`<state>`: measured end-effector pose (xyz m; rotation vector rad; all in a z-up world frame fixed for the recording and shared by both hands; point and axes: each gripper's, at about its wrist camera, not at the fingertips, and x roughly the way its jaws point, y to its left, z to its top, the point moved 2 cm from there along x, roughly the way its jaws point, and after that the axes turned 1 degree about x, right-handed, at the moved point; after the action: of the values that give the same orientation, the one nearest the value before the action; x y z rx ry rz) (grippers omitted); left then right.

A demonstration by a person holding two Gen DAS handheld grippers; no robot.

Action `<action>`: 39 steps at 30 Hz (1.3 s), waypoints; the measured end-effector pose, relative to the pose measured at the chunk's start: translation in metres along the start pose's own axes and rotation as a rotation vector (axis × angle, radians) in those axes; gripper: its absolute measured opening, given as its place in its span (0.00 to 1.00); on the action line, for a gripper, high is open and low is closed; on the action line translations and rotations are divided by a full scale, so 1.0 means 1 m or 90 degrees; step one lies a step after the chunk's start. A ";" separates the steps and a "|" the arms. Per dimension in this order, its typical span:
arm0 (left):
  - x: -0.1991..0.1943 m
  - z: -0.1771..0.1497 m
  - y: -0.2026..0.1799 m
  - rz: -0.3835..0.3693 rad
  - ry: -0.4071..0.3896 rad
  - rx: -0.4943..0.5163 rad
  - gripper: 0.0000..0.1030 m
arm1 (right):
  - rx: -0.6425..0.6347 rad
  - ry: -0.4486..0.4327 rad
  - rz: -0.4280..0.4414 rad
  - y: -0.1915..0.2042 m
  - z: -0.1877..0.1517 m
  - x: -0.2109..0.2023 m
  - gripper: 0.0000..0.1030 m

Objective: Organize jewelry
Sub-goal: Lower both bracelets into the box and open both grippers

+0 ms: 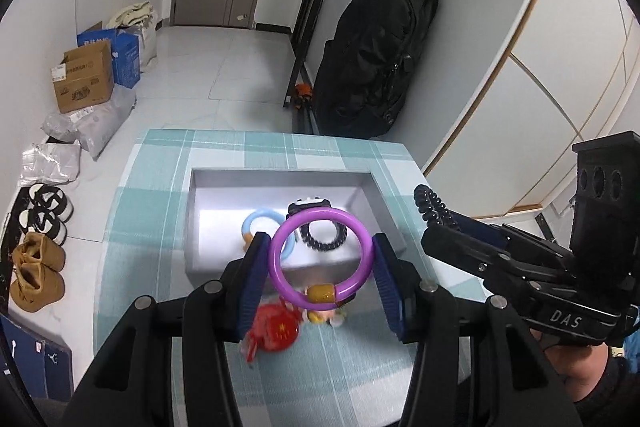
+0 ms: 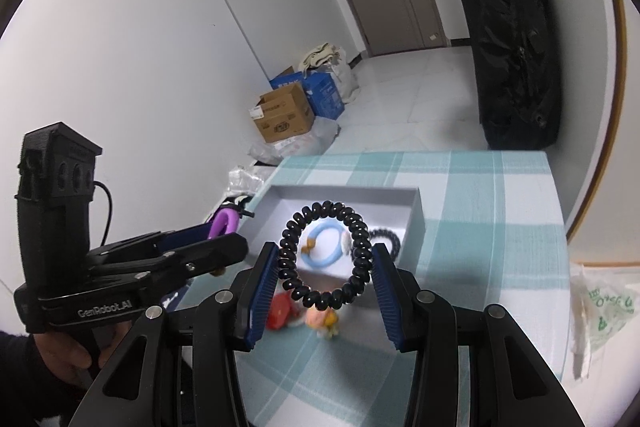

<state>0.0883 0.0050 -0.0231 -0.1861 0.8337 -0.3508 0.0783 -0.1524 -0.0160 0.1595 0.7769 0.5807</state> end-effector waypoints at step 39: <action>0.065 0.027 0.045 -0.087 0.068 -0.081 0.44 | -0.048 0.073 -0.001 -0.018 0.021 0.081 0.44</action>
<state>0.1598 0.0230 -0.0637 -0.3461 0.9517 -0.4387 0.1464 -0.1212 -0.0564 0.0564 0.8641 0.6200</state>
